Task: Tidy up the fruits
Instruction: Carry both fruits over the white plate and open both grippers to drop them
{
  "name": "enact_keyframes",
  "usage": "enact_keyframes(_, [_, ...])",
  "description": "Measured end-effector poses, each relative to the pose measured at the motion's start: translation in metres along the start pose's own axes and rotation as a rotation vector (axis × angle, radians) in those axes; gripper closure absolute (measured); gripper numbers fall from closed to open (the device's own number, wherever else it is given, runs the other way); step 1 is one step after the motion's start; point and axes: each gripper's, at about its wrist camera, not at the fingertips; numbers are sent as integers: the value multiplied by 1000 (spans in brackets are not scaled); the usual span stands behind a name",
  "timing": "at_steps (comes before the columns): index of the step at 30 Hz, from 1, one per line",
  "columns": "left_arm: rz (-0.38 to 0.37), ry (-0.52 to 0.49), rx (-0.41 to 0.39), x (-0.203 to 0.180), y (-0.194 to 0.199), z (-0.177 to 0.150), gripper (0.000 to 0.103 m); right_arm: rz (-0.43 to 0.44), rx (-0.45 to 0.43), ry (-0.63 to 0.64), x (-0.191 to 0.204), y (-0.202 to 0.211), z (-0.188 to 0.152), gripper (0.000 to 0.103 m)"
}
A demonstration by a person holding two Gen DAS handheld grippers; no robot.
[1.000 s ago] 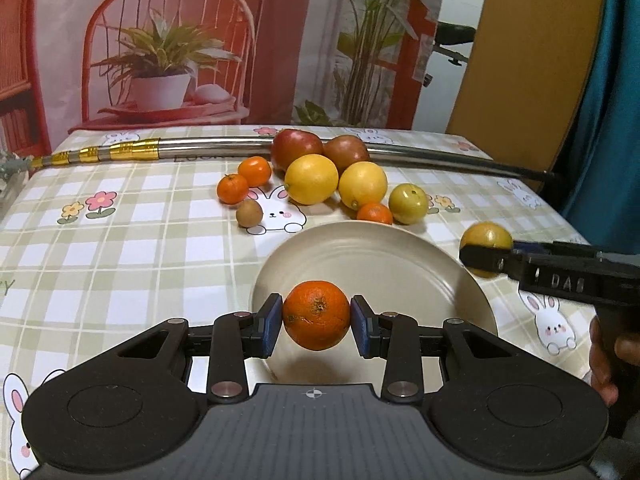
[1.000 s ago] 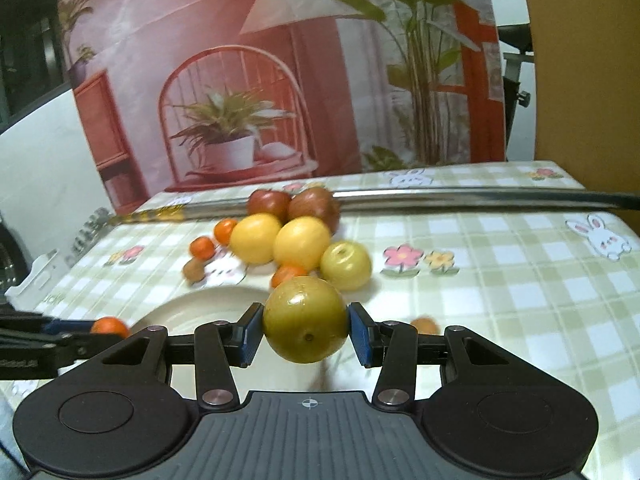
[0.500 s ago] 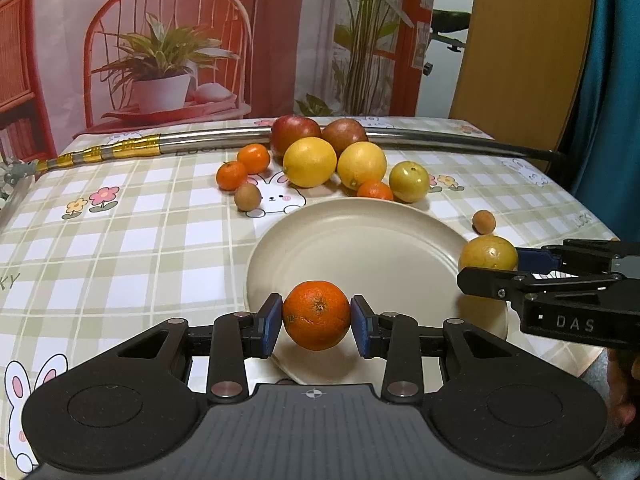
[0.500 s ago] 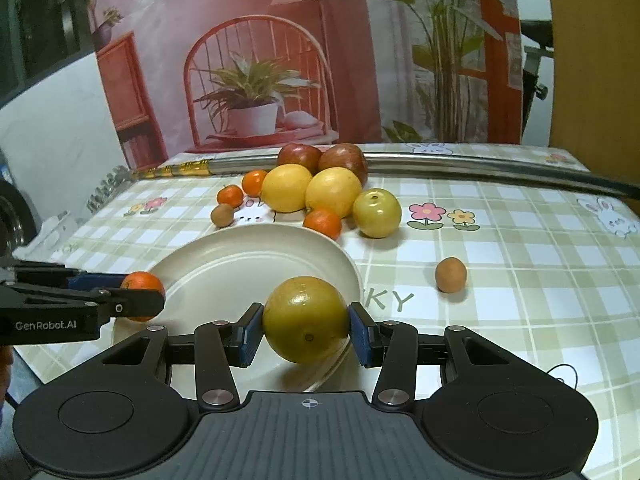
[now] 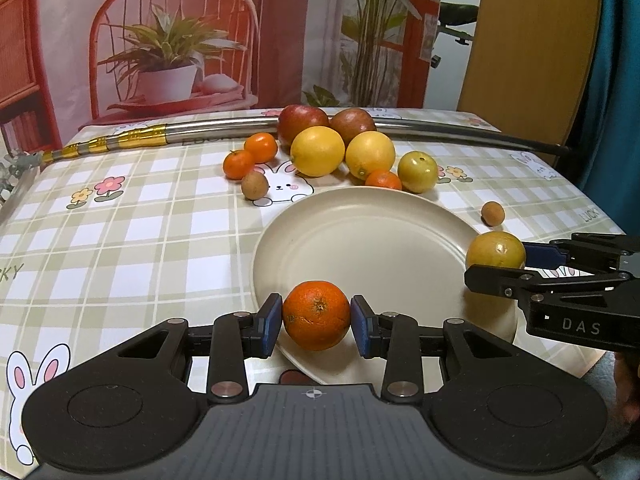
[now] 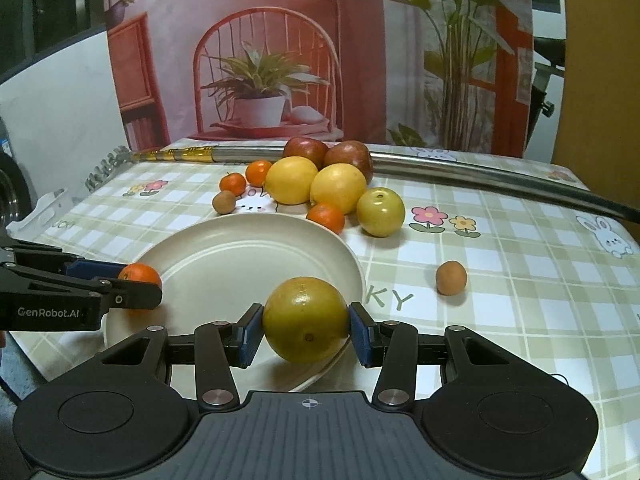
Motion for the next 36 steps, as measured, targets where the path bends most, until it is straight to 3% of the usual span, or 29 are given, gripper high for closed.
enact_keyframes(36, [3, 8, -17, 0, 3, -2, 63, -12, -2, 19, -2, 2, 0, 62])
Point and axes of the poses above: each gripper's, at about its wrist camera, not at the fingertips, and y roughly against the way its jaws point, x to its left, z to its top, and after that the axes turned 11 degrees about x, right-handed
